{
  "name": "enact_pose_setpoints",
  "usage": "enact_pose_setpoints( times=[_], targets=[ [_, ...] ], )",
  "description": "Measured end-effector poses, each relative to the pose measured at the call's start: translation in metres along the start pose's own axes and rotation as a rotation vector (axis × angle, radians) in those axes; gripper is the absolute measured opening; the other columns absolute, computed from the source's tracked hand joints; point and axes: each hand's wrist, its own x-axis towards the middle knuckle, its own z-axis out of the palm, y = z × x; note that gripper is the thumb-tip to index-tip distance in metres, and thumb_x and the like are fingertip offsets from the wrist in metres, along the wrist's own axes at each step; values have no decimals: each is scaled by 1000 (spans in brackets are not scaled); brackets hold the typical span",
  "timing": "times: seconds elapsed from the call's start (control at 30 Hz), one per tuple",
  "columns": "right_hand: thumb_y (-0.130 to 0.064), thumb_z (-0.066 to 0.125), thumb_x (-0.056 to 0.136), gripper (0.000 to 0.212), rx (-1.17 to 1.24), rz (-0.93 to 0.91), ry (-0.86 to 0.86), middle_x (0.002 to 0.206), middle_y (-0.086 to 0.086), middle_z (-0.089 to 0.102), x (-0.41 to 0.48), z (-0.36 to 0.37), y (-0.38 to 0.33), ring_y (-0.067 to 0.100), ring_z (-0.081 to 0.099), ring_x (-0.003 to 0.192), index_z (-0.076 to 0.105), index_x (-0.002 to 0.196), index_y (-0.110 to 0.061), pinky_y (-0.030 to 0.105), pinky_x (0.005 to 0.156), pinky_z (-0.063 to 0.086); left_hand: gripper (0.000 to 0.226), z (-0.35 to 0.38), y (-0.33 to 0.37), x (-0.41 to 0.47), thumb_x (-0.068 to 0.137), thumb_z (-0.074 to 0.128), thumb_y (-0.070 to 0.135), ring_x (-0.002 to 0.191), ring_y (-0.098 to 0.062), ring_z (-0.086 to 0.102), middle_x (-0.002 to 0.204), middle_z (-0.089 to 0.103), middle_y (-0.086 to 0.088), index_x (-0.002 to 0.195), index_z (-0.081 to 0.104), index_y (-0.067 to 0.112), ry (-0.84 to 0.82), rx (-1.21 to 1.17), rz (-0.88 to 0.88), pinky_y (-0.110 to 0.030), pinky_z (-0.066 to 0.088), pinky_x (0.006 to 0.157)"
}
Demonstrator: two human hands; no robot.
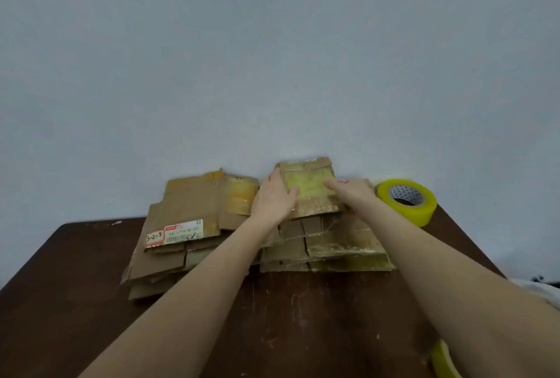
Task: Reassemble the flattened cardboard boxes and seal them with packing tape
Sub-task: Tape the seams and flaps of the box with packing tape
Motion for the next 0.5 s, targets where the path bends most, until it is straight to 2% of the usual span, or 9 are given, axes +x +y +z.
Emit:
enact_pose_setpoints(
  times=[0.1, 0.2, 0.33, 0.4, 0.5],
  targets=[
    [-46, 66, 82, 49, 58, -18, 8, 115, 9, 64, 0, 10, 8, 28, 60, 102, 62, 113, -9, 41, 91, 51, 62, 5, -1, -6, 97, 49, 30, 137, -25, 33, 151, 33, -9, 149, 23, 9, 17, -77, 23, -36, 30, 109],
    [-40, 70, 80, 41, 126, -31, 67, 107, 10, 67, -1, 15, 15, 29, 62, 96, 64, 105, -9, 42, 88, 54, 57, 9, 0, -18, 97, 50, 27, 136, -24, 35, 149, 37, -7, 147, 28, 10, 22, -142, 63, -33, 31, 107],
    [-39, 67, 83, 31, 129, -87, 210, 97, 12, 68, -17, 5, 20, 31, 64, 88, 68, 91, -9, 39, 79, 55, 64, 12, -1, -35, 95, 53, 34, 138, -23, 34, 152, 33, -6, 149, 26, 12, 73, -186, 94, -34, 29, 111],
    [-37, 64, 84, 24, 150, -147, 270, 90, 11, 68, -31, -5, 22, 29, 62, 82, 64, 77, -14, 35, 68, 49, 65, 9, 3, -47, 95, 54, 33, 139, -22, 32, 153, 32, -5, 149, 24, 12, 107, -235, 117, -34, 27, 112],
    [-34, 61, 87, 24, 244, -221, 345, 79, 6, 61, -55, -23, 23, 26, 55, 75, 56, 72, -17, 32, 62, 39, 70, -2, 12, -65, 93, 58, 34, 139, -22, 32, 152, 31, -6, 149, 22, 13, 173, -321, 140, -37, 30, 113]
  ],
)
